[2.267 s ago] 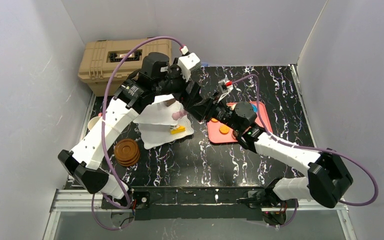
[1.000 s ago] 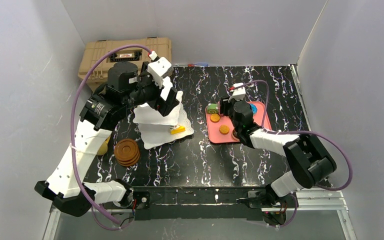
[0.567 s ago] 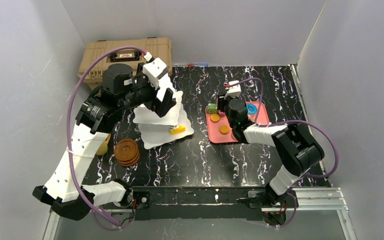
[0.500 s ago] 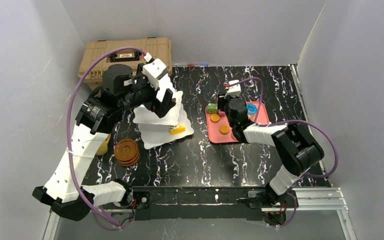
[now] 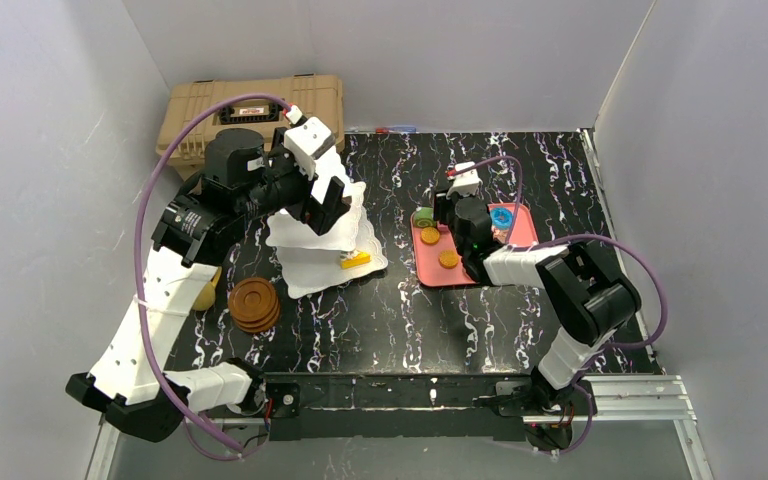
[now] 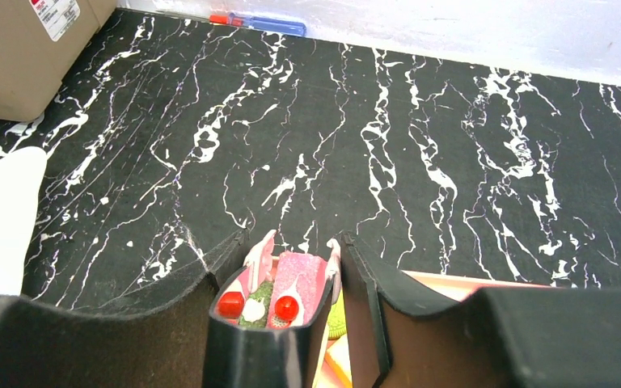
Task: Serve the afternoon tea
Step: Pick up the desert from the tray.
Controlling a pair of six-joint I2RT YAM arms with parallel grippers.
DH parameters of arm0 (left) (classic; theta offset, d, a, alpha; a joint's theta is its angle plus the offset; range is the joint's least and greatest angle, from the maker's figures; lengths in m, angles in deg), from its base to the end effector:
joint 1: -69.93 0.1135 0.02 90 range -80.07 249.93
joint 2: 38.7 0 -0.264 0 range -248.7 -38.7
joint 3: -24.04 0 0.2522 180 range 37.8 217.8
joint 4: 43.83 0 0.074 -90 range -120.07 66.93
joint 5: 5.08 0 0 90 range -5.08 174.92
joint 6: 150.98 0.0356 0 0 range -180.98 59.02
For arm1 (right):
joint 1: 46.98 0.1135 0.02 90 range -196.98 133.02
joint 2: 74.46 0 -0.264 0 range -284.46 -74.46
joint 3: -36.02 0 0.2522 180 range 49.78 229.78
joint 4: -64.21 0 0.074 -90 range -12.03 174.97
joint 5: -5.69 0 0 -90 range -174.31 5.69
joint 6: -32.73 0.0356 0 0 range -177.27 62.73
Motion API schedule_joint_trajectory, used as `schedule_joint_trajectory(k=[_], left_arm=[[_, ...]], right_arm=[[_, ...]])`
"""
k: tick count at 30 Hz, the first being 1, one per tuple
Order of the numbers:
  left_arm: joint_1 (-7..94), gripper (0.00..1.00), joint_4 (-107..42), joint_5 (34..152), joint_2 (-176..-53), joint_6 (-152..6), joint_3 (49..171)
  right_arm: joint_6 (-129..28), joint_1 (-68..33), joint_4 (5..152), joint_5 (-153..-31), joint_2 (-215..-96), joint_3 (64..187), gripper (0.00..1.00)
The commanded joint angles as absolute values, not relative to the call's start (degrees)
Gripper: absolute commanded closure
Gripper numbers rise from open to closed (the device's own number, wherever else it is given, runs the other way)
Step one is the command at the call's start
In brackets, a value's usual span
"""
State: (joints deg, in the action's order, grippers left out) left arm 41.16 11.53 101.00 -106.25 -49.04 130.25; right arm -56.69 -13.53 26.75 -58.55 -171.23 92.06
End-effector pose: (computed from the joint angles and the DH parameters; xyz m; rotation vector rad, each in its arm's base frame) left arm 0.1879 -0.1144 0.4839 0.8329 1.6813 -0.4639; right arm 0.2990 0.1790 0.2050 -0.1202 1.6185 0.0916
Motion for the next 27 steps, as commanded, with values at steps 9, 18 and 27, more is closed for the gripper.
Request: schedule_joint_trajectory(k=[9,18,27], left_arm=[[41.94,0.02,11.33,102.66,-104.80,-49.35,131.39],[41.98,0.02,11.24,102.94,-104.97,-49.92,131.53],[42.07,0.02,11.41,102.25,-104.77,-49.64,132.08]], right_arm=[[-55.96,-13.70,23.94,-56.36,-171.89,89.92,0.48],[-59.61,-13.67,24.88,-55.22,-168.72,89.01,0.69],[-58.87,-12.48,29.67,-60.19,-160.35,91.29,0.86]])
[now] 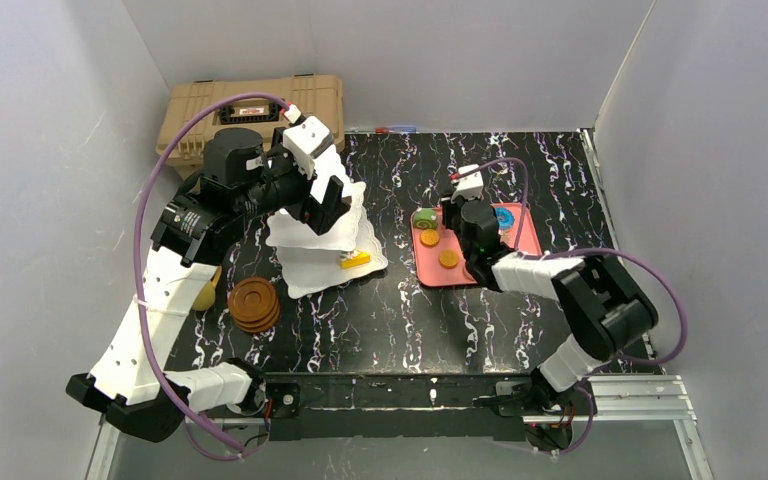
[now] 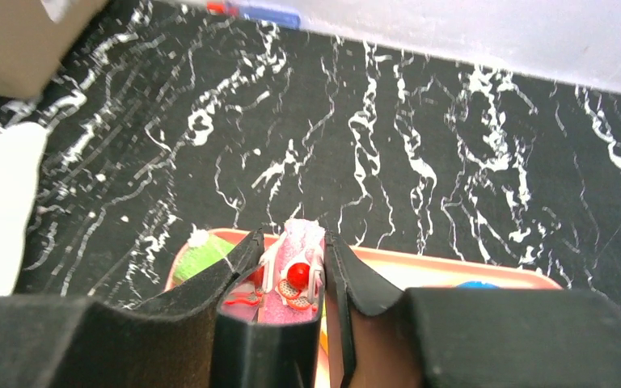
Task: Serve the afternoon tea
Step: Pick up the desert from the tray, then place the desert on the desert table.
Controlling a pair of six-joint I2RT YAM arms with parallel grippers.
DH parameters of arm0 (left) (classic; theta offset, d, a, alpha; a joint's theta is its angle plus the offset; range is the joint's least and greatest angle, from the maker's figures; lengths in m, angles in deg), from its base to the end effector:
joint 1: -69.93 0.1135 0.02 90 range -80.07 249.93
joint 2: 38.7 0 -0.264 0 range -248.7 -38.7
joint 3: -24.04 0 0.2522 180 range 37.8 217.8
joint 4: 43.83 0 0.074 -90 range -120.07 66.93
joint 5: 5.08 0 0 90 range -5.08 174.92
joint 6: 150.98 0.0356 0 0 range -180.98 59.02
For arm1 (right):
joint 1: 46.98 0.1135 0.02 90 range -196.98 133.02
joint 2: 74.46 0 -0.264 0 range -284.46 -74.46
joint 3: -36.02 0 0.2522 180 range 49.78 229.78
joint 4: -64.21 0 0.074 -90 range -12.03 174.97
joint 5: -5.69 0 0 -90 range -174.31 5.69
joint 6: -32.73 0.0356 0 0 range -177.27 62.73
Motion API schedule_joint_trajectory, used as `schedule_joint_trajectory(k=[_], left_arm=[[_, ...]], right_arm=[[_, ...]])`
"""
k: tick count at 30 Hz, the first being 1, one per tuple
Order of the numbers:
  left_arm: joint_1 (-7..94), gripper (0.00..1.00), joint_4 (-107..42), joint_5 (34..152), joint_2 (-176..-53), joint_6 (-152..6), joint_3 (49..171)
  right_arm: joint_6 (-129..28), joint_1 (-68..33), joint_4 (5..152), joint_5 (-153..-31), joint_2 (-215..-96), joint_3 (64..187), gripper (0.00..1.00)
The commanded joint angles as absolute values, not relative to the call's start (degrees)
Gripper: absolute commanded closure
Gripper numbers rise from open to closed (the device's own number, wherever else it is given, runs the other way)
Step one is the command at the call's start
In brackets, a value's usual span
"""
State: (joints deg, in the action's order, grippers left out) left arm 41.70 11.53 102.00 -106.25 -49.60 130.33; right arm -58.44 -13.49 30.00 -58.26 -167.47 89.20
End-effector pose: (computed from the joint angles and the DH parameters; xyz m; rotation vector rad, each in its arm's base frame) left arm 0.1884 -0.1130 0.4844 0.8276 1.6827 -0.4803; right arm 0.2864 0.1707 0.2052 -0.1587 1.6515 0.0489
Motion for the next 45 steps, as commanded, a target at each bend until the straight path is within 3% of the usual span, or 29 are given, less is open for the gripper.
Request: schedule_joint_trajectory(k=[1,8,16,26,45], left_arm=[[42.15,0.02,11.41,102.24,-104.65,-49.71,132.13],[43.92,0.02,11.74,101.68,-105.00,-51.06,133.00],[52.09,0.02,12.22,104.49,-105.76,-52.97,133.86],[55.34,0.02,12.38,104.24,-105.32,-52.84,133.74],[55.98,0.02,12.29,104.70,-104.07,-52.27,133.43]], right_arm=[[-58.86,-11.90,30.69,-60.59,-158.89,91.53,0.86],[-59.56,-2.74,38.37,-60.70,-149.22,94.33,0.84],[-54.59,7.34,37.47,-62.47,-151.01,101.35,0.83],[-50.64,8.98,35.00,-66.23,-159.64,108.46,0.82],[-47.05,9.35,24.02,-64.38,-167.92,108.24,0.76]])
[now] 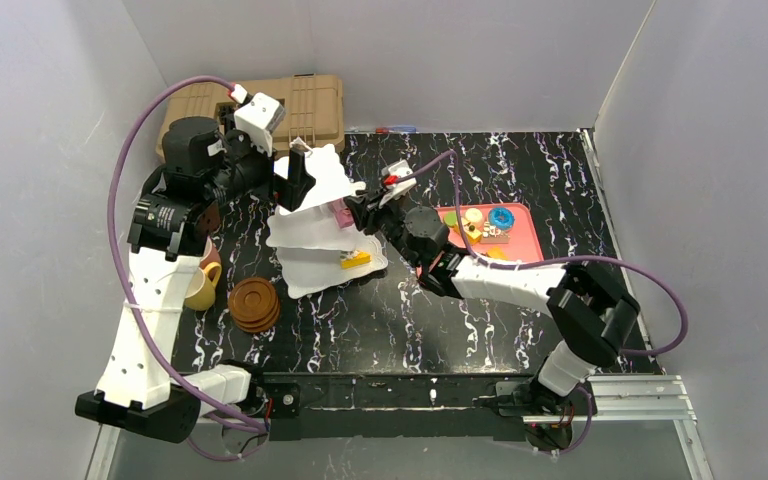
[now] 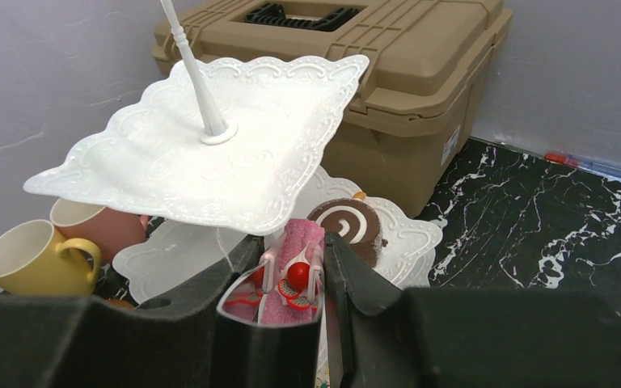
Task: Serve the afternoon tea
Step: Place the desert on the desert table.
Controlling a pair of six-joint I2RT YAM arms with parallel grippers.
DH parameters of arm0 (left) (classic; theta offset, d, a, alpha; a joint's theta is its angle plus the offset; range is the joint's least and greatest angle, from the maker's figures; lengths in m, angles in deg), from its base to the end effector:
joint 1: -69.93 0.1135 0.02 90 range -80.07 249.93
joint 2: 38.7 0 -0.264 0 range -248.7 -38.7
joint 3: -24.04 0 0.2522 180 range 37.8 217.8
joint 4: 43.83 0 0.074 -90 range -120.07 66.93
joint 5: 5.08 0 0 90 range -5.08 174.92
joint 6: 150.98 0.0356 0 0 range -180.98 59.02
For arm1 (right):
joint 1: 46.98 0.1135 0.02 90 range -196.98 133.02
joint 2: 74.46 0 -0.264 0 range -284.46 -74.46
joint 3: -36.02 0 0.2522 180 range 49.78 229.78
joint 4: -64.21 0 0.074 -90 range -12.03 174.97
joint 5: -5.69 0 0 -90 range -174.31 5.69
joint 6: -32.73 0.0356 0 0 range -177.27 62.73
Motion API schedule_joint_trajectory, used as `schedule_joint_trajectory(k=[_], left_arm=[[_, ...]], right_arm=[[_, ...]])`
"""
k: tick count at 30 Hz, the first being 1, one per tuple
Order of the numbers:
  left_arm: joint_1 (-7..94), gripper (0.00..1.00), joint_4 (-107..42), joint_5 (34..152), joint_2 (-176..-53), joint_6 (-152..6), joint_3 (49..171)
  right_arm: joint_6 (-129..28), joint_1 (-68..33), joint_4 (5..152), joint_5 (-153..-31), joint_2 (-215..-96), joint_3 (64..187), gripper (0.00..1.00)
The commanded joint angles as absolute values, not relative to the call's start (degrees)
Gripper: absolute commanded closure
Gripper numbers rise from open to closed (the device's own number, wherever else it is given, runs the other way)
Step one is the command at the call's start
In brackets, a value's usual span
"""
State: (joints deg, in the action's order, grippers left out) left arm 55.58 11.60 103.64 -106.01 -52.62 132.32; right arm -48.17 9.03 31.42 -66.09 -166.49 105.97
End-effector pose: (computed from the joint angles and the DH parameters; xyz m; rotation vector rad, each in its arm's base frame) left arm 0.2034 -0.0638 0.4955 0.5832 1.7295 -0.3713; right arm 0.2155 0.2997 0.3026 -0.3100 1.3981 0.7230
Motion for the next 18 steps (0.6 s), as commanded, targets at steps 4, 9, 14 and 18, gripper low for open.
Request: schedule_joint_trajectory(k=[4,9,14,18], left_arm=[[56.00,0.02,12.21,104.70,-103.92,-52.31,133.26],[56.02,0.02,12.03,104.93,-103.84,-52.46,132.97],[56.07,0.02,11.90,105.20,-104.01,-52.74,133.15],[56.01,0.02,11.77,105.10,-104.05,-52.89,133.29]], right_arm=[[-46.90,9.36,23.59,-64.05,-169.15,107.86,0.68],[-46.91,9.36,22.82,-63.19,-168.61,106.39,0.51],[-46.90,9.36,22.77,-62.85,-167.60,105.81,0.39],[-46.90,9.31,23.21,-62.76,-166.75,105.57,0.40]])
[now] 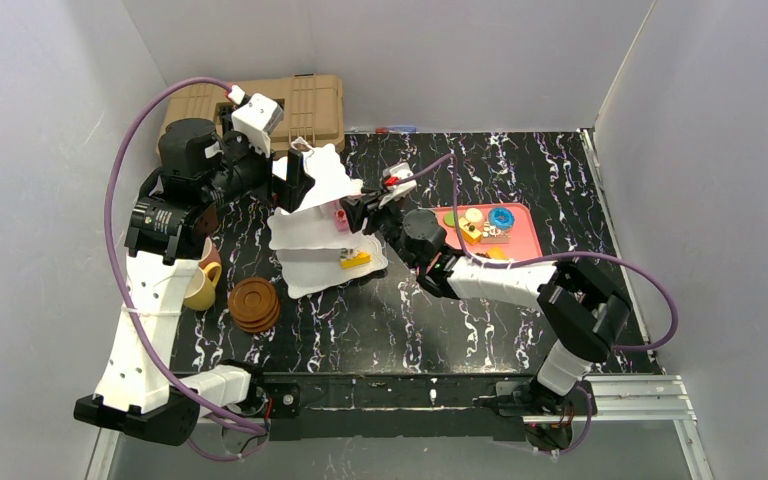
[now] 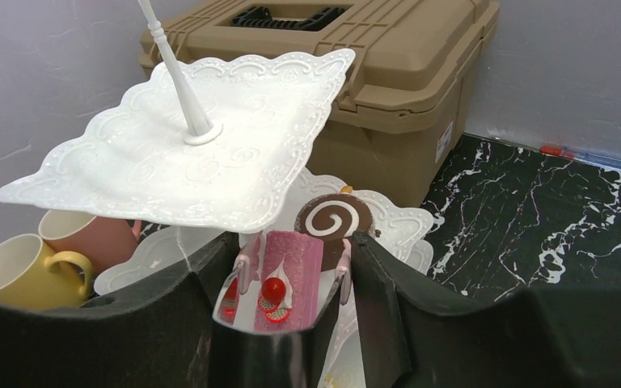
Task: Serve the afternoon tea
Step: Place the desert on the desert table.
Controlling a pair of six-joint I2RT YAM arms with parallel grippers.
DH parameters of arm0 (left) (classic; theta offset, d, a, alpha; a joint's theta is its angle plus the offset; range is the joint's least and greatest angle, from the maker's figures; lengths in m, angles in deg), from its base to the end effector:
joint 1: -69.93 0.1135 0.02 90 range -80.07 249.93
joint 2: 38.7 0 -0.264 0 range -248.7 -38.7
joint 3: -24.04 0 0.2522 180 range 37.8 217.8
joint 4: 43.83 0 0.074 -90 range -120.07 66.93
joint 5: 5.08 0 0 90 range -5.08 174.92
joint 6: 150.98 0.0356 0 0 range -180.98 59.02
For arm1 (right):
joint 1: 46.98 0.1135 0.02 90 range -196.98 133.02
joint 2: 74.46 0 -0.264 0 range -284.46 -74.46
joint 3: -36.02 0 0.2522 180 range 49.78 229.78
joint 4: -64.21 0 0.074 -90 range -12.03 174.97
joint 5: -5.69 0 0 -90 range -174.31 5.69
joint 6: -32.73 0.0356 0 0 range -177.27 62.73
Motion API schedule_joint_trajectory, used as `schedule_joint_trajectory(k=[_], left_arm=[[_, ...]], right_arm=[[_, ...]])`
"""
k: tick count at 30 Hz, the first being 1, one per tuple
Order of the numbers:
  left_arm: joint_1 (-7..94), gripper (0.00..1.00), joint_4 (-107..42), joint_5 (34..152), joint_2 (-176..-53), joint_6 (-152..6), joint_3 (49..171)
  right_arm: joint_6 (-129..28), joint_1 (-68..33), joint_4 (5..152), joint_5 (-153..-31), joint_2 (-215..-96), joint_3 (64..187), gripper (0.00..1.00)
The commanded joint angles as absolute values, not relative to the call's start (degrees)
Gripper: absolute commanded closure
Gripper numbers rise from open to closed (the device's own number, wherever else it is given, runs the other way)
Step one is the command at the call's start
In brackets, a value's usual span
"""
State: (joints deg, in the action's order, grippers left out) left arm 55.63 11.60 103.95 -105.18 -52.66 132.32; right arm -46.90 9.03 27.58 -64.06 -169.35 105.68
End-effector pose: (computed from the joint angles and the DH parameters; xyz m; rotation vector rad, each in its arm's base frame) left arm 0.1980 -0.0624 0.4983 0.5842 1.7143 -0.3742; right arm 0.2204 0.3048 0.2903 -0.2595 1.3986 0.7218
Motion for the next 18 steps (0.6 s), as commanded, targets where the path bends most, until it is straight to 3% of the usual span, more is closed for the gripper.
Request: schedule_joint_trajectory(k=[1,18], left_arm=[[55.97,0.02,11.76,105.13,-103.94,-52.82,133.29],[55.98,0.02,11.74,106.26,-104.46,-53.59,134.10]], right_arm=[[-46.90,9.35,23.21,-62.65,-166.43,105.37,0.41],[-47.87,7.44,28.47,-61.04,-151.84,96.69,0.42]])
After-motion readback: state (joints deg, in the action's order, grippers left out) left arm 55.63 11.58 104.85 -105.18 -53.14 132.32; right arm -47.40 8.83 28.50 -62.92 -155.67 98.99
